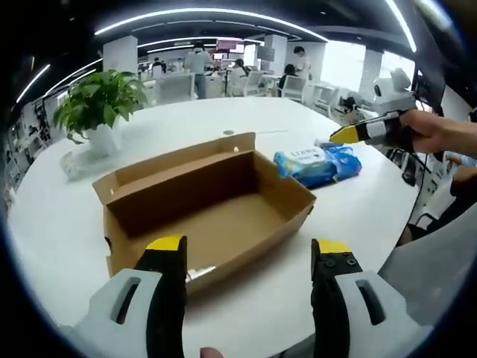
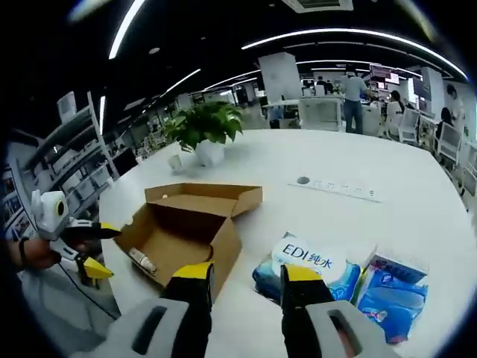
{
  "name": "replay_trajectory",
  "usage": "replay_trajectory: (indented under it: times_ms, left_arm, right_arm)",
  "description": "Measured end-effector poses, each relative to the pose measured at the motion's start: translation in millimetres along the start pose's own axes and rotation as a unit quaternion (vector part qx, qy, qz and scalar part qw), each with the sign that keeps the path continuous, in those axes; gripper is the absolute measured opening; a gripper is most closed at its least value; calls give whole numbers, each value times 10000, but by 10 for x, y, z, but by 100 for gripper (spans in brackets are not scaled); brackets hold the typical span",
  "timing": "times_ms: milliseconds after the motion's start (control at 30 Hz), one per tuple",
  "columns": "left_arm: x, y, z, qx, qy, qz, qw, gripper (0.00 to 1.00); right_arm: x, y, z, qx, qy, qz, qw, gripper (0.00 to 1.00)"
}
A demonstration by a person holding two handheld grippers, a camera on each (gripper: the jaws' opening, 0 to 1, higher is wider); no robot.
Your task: Operate the shoe box by opening the lid, removing the specified soft item, and placing it in the target area until the item is outside and the box remains undamaged.
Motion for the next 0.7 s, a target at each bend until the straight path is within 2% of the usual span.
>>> replay_trajectory:
  times_ms: [200, 400, 700]
  left_arm:
    - [12, 0, 24, 21, -43, -8, 10000, 66]
    - [33, 3, 48, 62, -101, -15, 9999, 66]
    - [33, -3, 89, 101, -161, -39, 9998, 66]
  right_arm:
    - [-28, -141, -126, 142, 13, 61, 9999, 34]
    - [-51, -240, -221, 536, -100, 269, 9982, 34]
    - [-21, -418, -465, 512, -67, 243, 9984, 37]
Point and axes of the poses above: the point that each gripper's makers call its tool centre point, and the gripper's own axes: x roughly forward along the fingers, z roughly to its right, y roughly out of its top, the point moved 5 cm from there along -x, roughly backward along the fingers, and after that the axes turned 7 degrees about -y, right-handed, at the moved point
